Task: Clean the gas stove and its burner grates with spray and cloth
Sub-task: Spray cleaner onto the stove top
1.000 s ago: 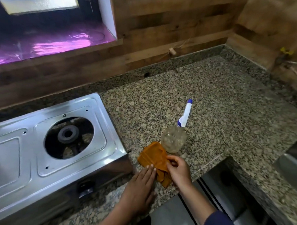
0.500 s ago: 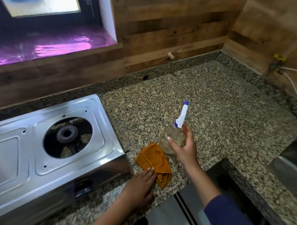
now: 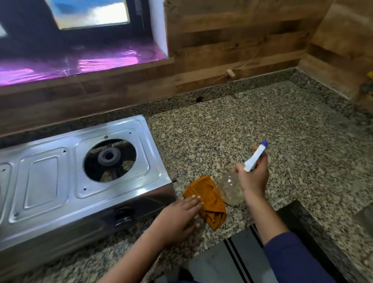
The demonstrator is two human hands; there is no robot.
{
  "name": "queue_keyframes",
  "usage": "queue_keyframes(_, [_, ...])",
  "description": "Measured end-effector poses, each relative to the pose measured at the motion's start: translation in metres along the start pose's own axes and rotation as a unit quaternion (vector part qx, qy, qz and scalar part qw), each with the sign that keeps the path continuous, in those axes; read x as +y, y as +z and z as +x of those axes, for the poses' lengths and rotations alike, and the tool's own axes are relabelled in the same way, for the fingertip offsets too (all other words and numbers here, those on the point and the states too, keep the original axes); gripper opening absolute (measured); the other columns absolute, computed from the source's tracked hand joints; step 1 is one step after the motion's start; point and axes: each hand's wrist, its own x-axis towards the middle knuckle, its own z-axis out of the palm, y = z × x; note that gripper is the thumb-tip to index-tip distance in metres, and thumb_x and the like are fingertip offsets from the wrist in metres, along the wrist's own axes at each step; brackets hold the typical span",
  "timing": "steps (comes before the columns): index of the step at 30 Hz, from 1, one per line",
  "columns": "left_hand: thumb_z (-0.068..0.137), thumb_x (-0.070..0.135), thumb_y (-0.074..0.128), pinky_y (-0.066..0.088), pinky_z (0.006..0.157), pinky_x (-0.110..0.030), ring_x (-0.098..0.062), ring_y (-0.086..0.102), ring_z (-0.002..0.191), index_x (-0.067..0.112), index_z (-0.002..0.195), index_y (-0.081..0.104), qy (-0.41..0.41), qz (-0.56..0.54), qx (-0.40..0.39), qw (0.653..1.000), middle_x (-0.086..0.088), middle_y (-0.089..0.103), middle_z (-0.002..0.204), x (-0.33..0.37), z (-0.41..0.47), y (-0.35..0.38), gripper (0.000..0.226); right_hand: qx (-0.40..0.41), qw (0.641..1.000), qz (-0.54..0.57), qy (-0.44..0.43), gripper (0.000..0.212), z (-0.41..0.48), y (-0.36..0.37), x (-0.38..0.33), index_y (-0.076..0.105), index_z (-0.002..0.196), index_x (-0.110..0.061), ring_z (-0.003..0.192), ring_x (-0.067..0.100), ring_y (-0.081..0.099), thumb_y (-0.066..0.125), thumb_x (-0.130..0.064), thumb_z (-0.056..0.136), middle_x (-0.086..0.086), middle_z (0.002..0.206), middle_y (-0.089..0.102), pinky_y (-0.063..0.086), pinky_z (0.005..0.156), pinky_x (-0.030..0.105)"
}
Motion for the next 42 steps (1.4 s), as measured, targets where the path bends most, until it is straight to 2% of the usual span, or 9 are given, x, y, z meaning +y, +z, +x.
queue_keyframes(6, [0.096,0.03,0.051,0.039,0.109,-0.027,-0.011,0.048,0.132,0.023,0.139,0.052,-0.038,-0.065,0.219,0.973,0.006,0.054,0.142,-0.007,-0.061,-0.048,0.043,0.028,0.985,0.034,-0.168,0.025,0.0,0.001,-0.033,0.064,0.095,0.0,0.084,0.019,0.053,0.06,-0.023,0.084,0.001,0.114,0.039,0.048,0.062,0.026])
queue_keyframes(11, [0.095,0.029,0.054,0.046,0.101,-0.031,-0.01,0.053,0.126,0.021,0.131,0.06,-0.171,-0.074,0.312,0.932,0.007,0.058,0.135,-0.039,-0.136,-0.053,0.037,-0.183,0.958,0.082,-0.203,0.021,-0.03,0.006,-0.077,0.064,0.095,-0.014,0.068,0.015,0.055,0.052,-0.017,0.078,-0.007,0.08,0.06,0.043,0.058,0.033])
queue_keyframes(14, [0.093,0.036,0.051,0.042,0.106,-0.032,-0.013,0.051,0.13,0.02,0.132,0.06,-0.224,-0.073,0.308,0.922,0.003,0.056,0.139,-0.062,-0.178,-0.047,0.043,-0.286,0.932,0.071,-0.214,0.03,-0.067,0.025,-0.105,0.065,0.092,-0.015,0.06,0.01,0.052,0.051,-0.031,0.072,-0.009,0.072,0.059,0.038,0.054,0.026])
queue_keyframes(17, [0.092,0.04,0.049,0.038,0.109,-0.032,-0.015,0.049,0.133,0.018,0.133,0.059,-0.263,-0.072,0.318,0.908,0.001,0.054,0.141,-0.083,-0.223,-0.04,0.048,-0.373,0.904,0.082,-0.191,0.033,-0.114,0.057,-0.123,0.069,0.091,-0.014,0.069,0.011,0.06,0.053,-0.03,0.066,-0.002,0.08,0.067,0.044,0.06,0.027])
queue_keyframes(23, [0.092,0.046,0.046,0.034,0.112,-0.037,-0.018,0.042,0.138,0.016,0.138,0.054,-0.319,-0.037,0.325,0.889,-0.001,0.049,0.146,-0.115,-0.302,-0.025,0.055,-0.48,0.86,0.008,-0.172,0.014,-0.215,0.119,-0.127,0.064,0.076,-0.011,0.065,0.025,0.059,0.055,-0.015,0.066,0.01,0.072,0.062,0.047,0.057,0.041])
queue_keyframes(26, [0.093,0.051,0.04,0.026,0.117,-0.04,-0.016,0.032,0.144,0.018,0.144,0.047,-0.359,-0.016,0.312,0.88,0.001,0.04,0.153,-0.133,-0.344,-0.016,0.06,-0.522,0.833,-0.02,-0.184,0.002,-0.266,0.145,-0.131,0.055,0.068,-0.014,0.06,0.017,0.052,0.054,-0.013,0.066,0.004,0.064,0.053,0.039,0.057,0.035])
queue_keyframes(32, [0.095,0.054,0.032,0.006,0.122,-0.033,-0.008,0.009,0.15,0.024,0.154,0.025,-0.368,0.0,0.265,0.891,0.008,0.018,0.161,-0.155,-0.397,-0.004,0.067,-0.499,0.844,-0.109,-0.167,0.011,-0.33,0.192,-0.129,0.042,0.059,-0.015,0.056,0.015,0.043,0.05,-0.021,0.064,-0.002,0.056,0.044,0.032,0.056,0.034])
queue_keyframes(37, [0.094,0.05,0.039,0.007,0.12,-0.036,-0.012,0.008,0.15,0.02,0.155,0.02,-0.343,0.017,0.247,0.906,0.004,0.015,0.162,-0.161,-0.404,0.0,0.071,-0.496,0.852,-0.088,-0.142,0.008,-0.36,0.205,-0.14,0.055,0.062,-0.023,0.059,0.008,0.051,0.054,-0.016,0.065,-0.007,0.06,0.055,0.038,0.056,0.024])
queue_keyframes(42, [0.094,0.05,0.042,0.009,0.12,-0.039,-0.013,0.003,0.151,0.02,0.156,0.013,-0.332,0.031,0.233,0.913,0.004,0.01,0.163,-0.167,-0.407,0.005,0.075,-0.48,0.864,-0.061,-0.138,0.011,-0.38,0.214,-0.143,0.043,0.059,-0.008,0.054,0.013,0.04,0.05,-0.017,0.061,-0.003,0.054,0.041,0.029,0.054,0.032])
